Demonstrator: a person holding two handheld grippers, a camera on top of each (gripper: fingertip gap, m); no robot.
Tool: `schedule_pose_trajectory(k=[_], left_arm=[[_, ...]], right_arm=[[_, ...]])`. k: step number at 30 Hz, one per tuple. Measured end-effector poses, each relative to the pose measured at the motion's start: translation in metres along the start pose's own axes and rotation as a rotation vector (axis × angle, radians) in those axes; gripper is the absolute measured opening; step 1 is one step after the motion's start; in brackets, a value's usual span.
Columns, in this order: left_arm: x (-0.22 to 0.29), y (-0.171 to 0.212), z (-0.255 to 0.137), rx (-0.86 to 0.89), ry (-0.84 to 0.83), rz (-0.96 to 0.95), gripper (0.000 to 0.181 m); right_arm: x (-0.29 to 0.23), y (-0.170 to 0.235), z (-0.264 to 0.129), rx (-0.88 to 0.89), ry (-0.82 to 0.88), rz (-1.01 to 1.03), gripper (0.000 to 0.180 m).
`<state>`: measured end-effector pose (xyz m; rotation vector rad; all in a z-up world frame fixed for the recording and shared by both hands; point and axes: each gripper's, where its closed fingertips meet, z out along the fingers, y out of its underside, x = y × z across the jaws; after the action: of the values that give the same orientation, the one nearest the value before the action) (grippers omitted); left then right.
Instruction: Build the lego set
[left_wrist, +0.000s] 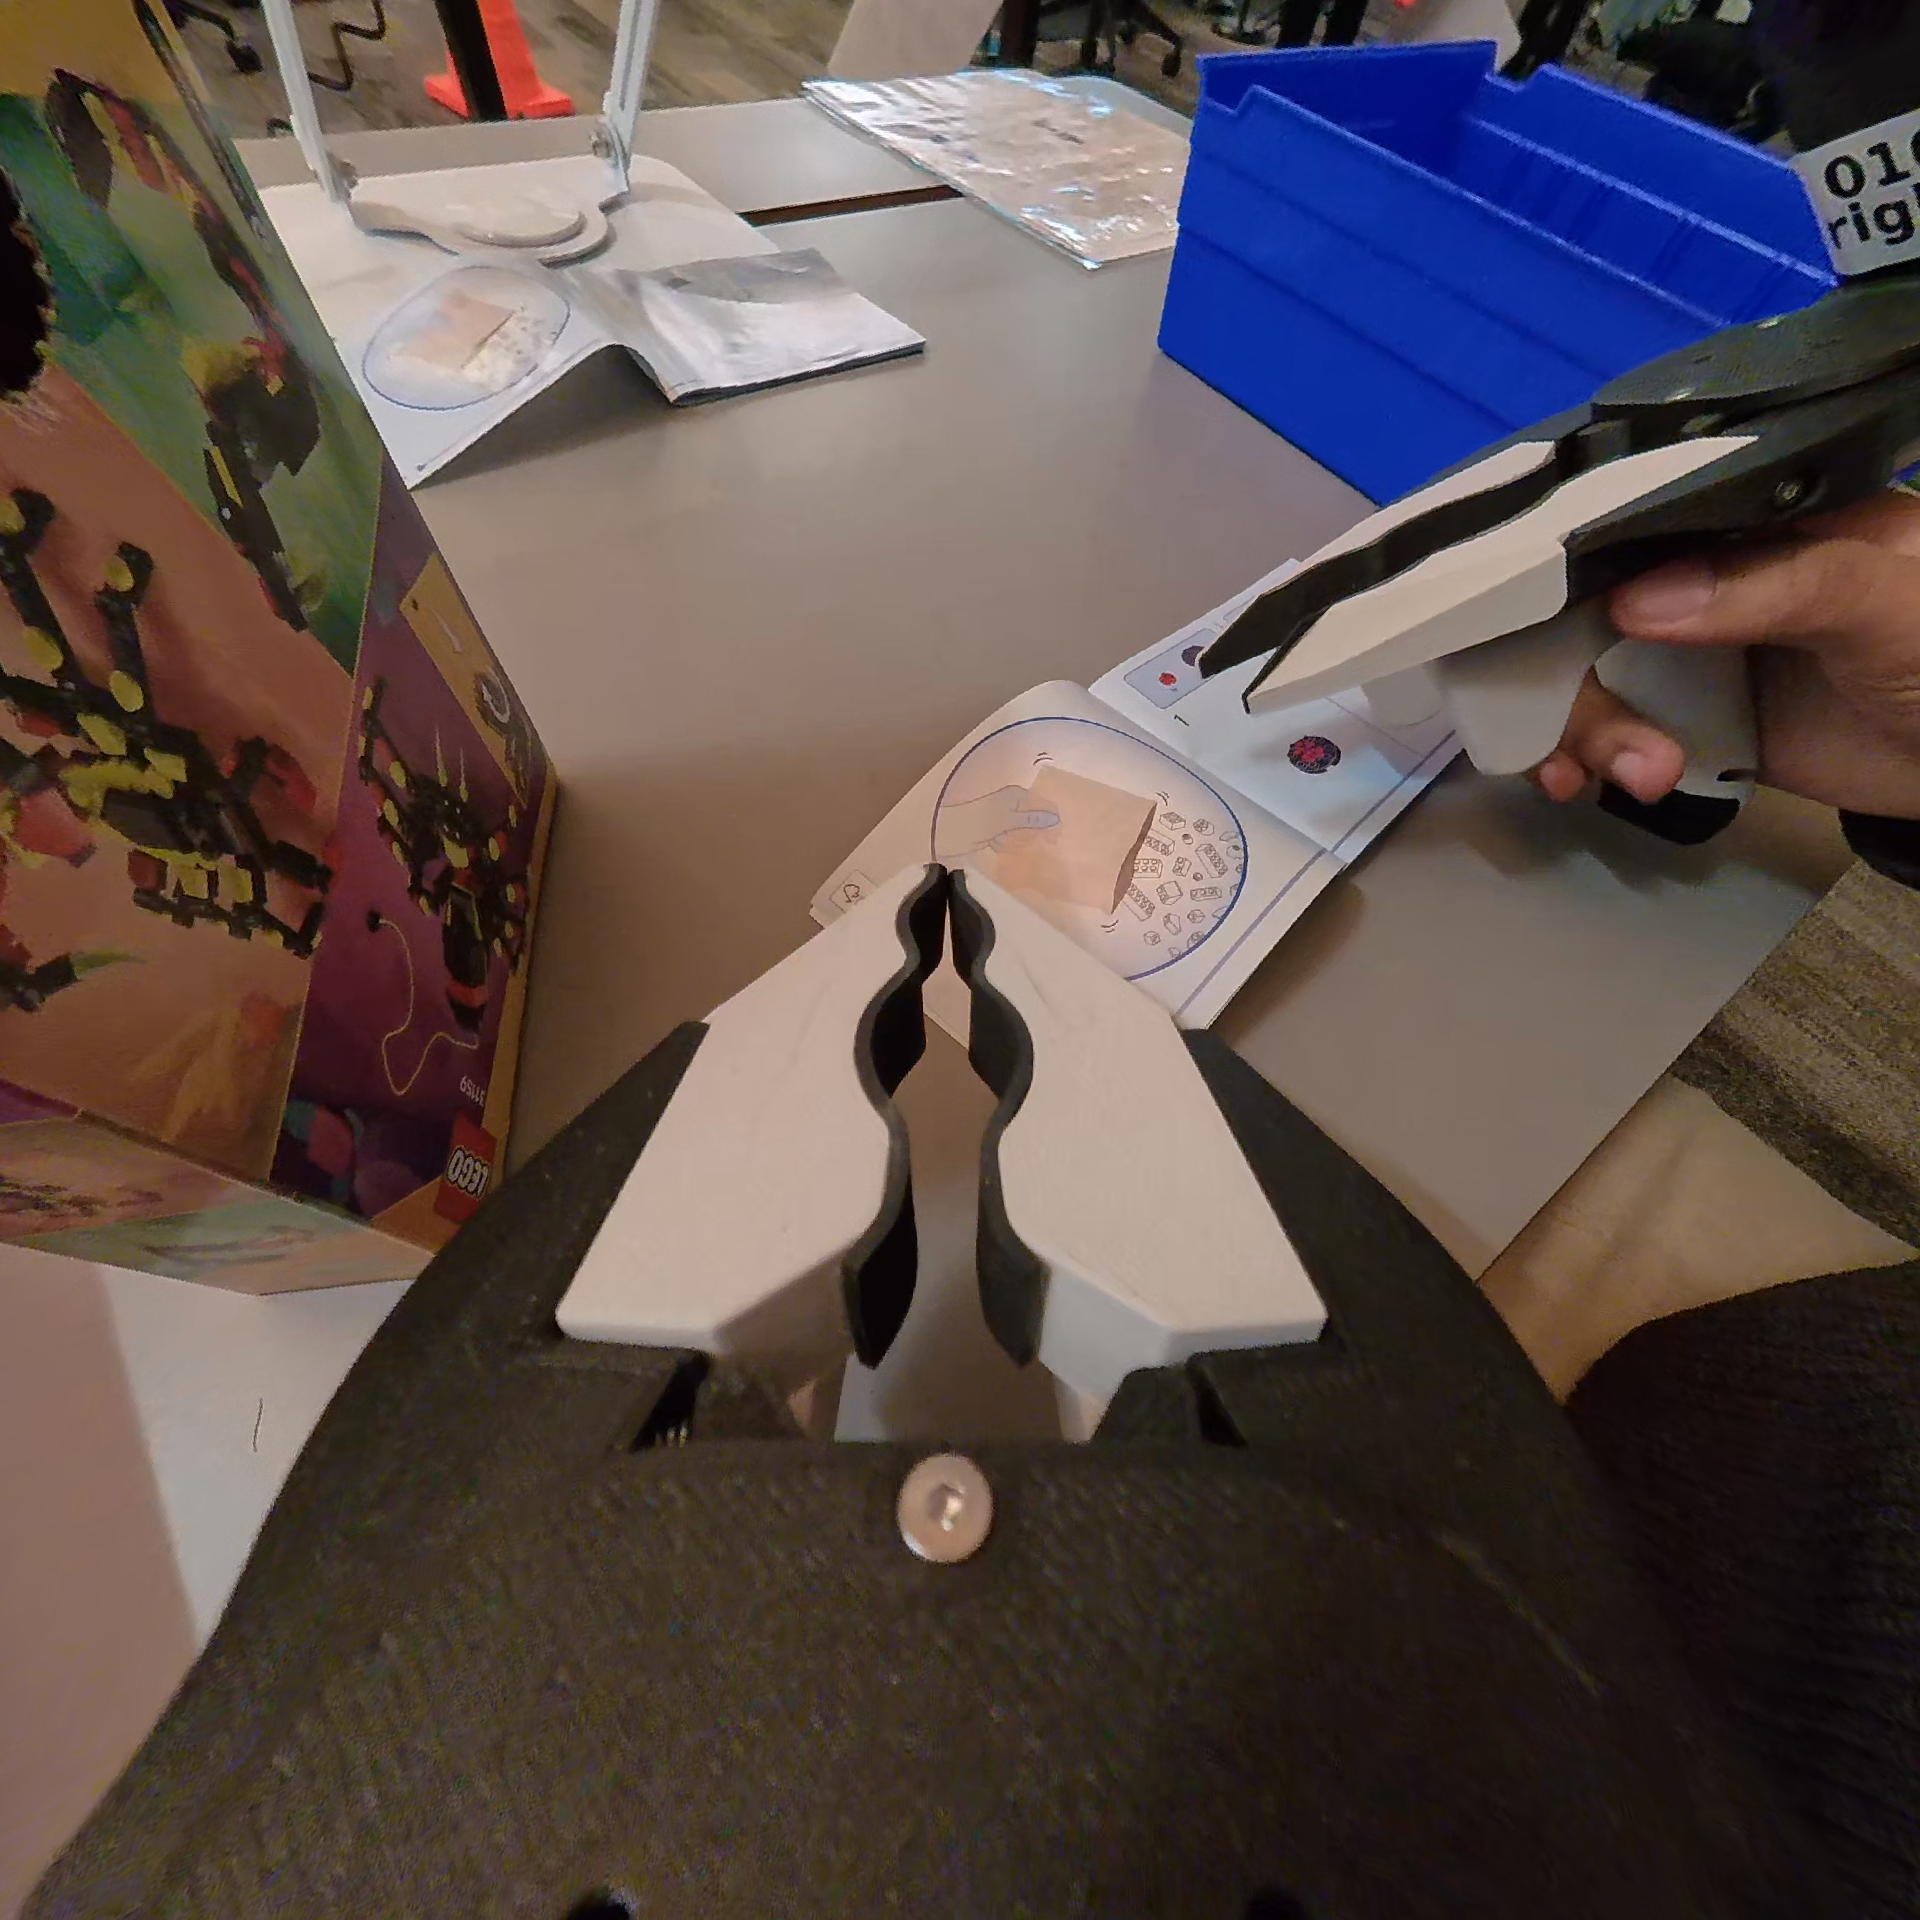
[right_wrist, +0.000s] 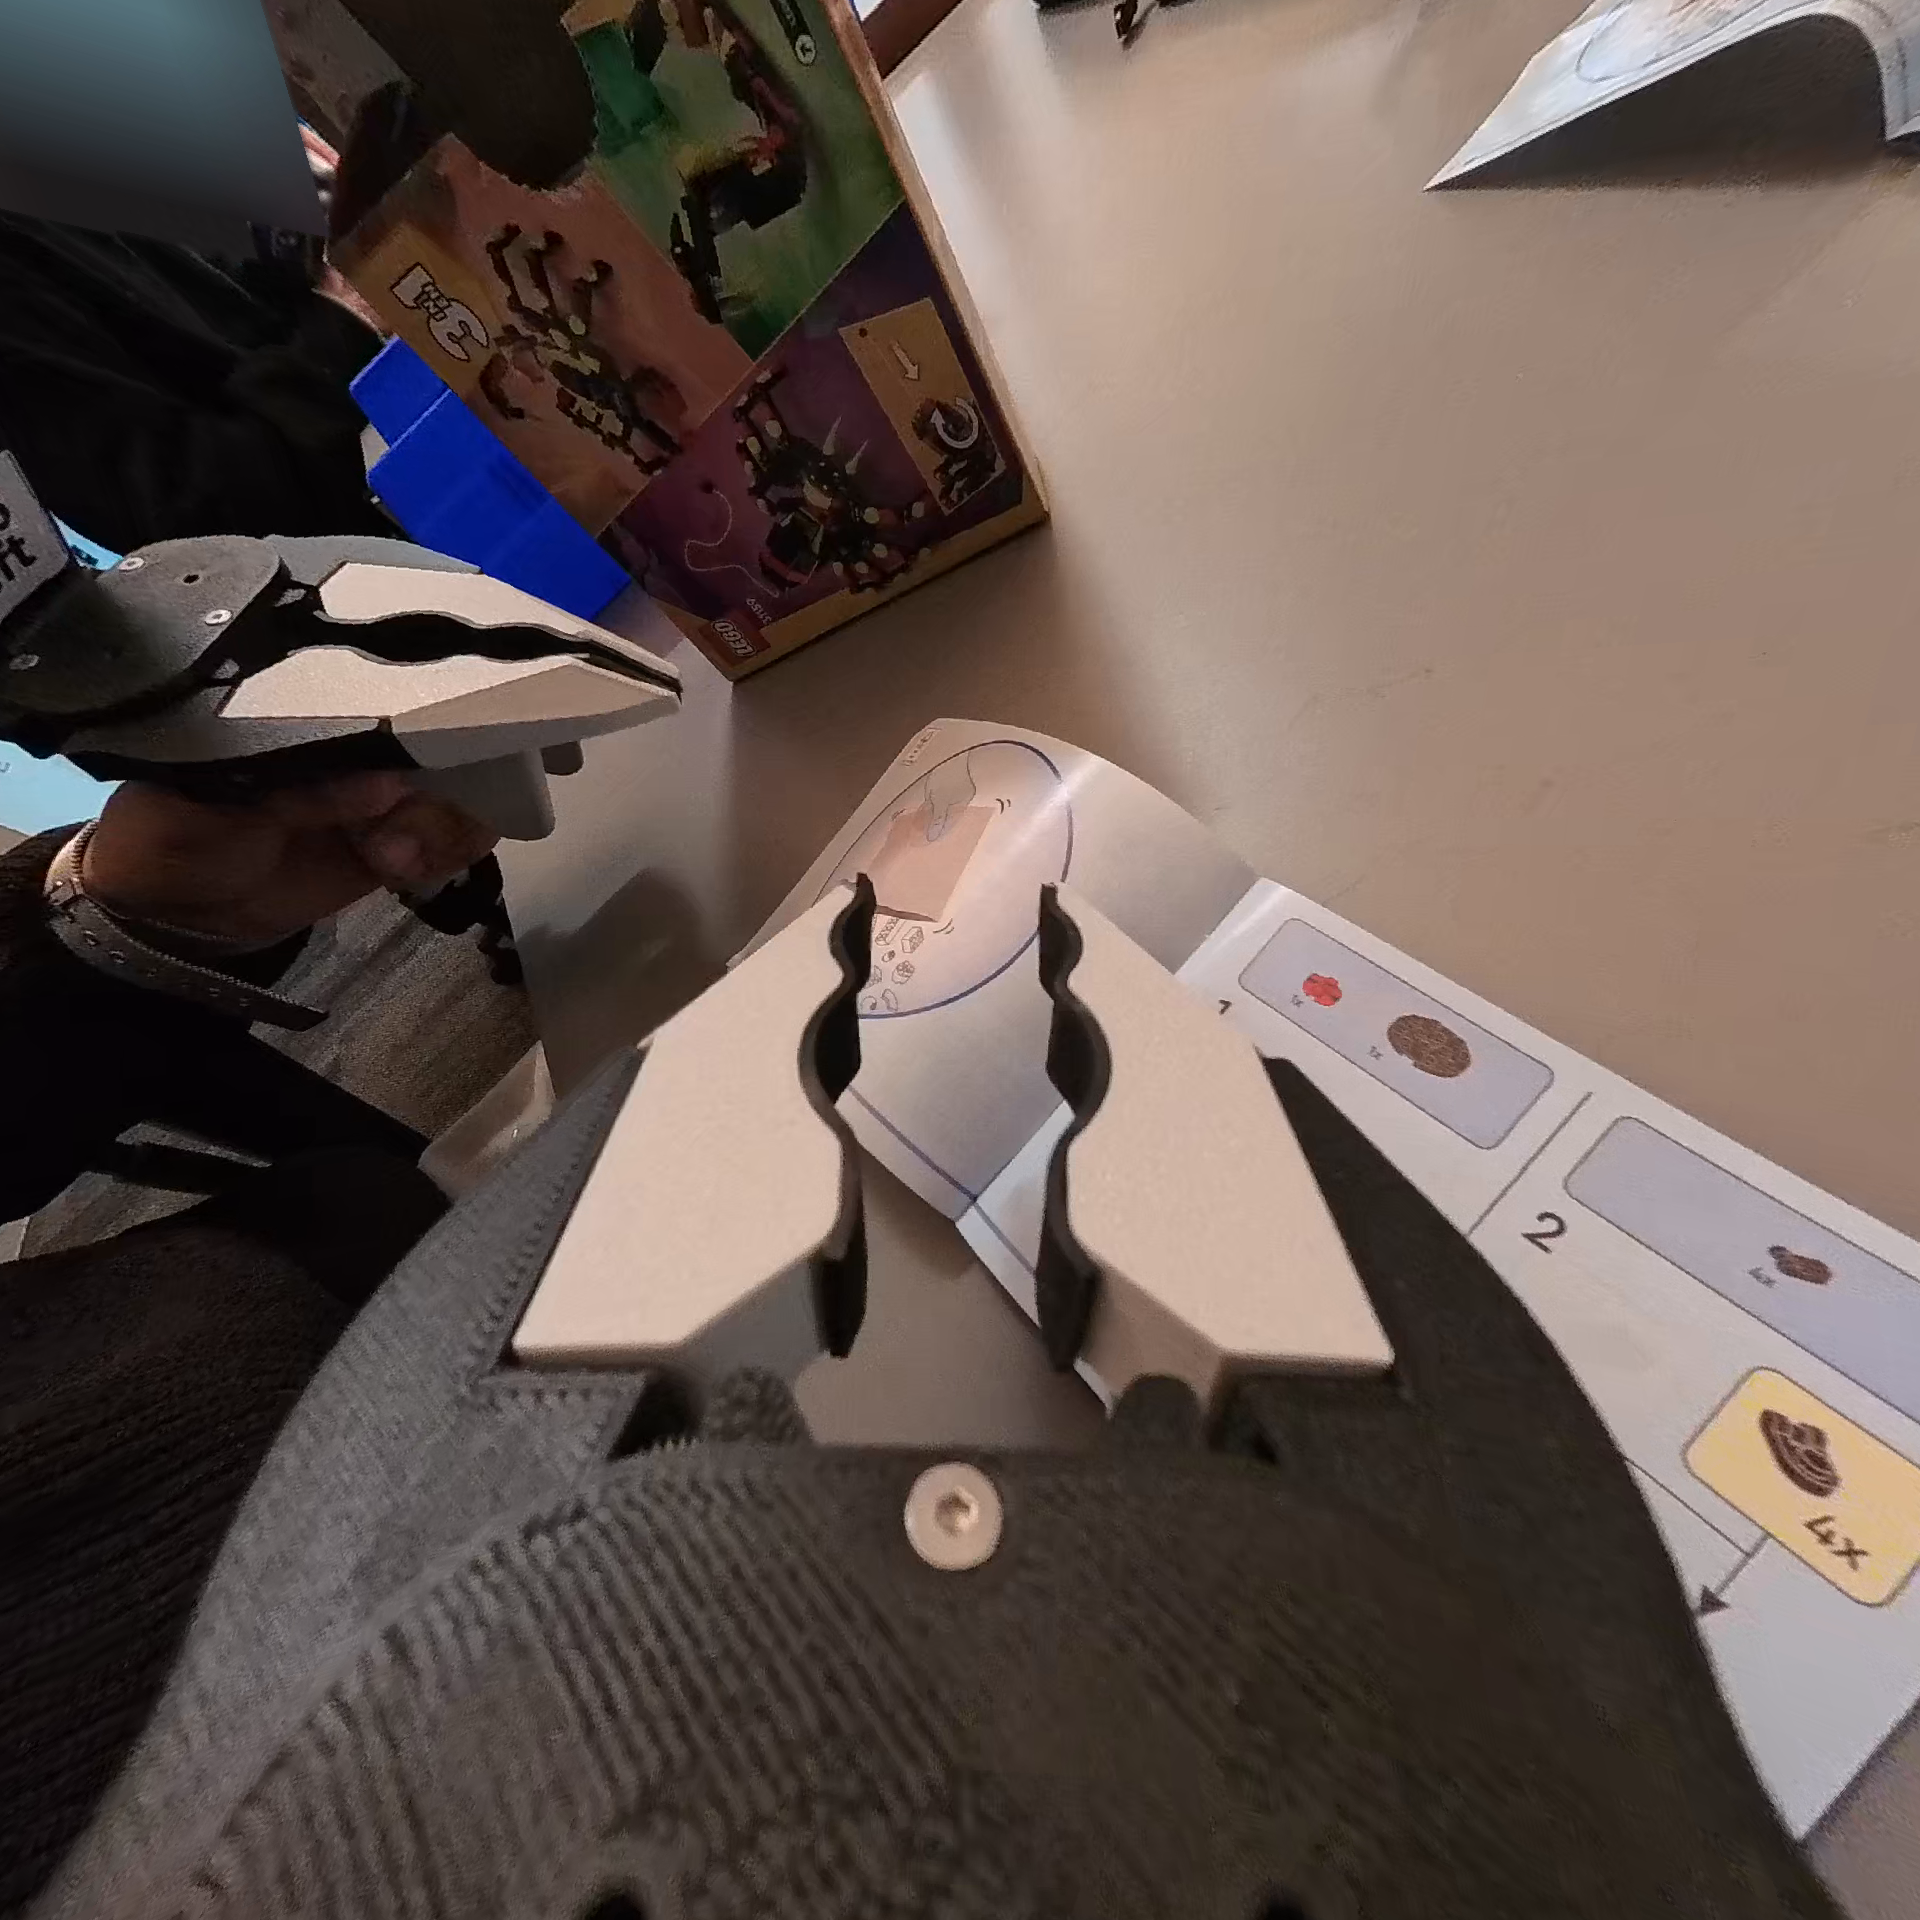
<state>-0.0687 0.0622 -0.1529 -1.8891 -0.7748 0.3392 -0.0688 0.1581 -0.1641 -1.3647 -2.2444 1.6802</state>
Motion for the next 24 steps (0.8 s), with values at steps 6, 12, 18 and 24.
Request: schedule_pose_trajectory(k=[6,12,18,24], left_arm=[[0.001,0.002,0.001,-0.011,0.006,0.002,0.0],[0.002,0.004,0.002,-0.022,0.011,0.005,0.0],[0.002,0.005,0.002,-0.024,0.012,0.003,0.0],[0.003,0.006,0.003,-0.032,0.016,0.005,0.0]], right_arm=[[0.004,-0.002,-0.003,0.01,0.015,0.001,0.031],[0.008,-0.011,-0.009,0.056,0.033,-0.004,0.029],[-0.008,-0.085,-0.075,0.516,0.149,-0.269,0.023],[-0.016,-0.095,-0.09,0.605,0.133,-0.289,0.02]])
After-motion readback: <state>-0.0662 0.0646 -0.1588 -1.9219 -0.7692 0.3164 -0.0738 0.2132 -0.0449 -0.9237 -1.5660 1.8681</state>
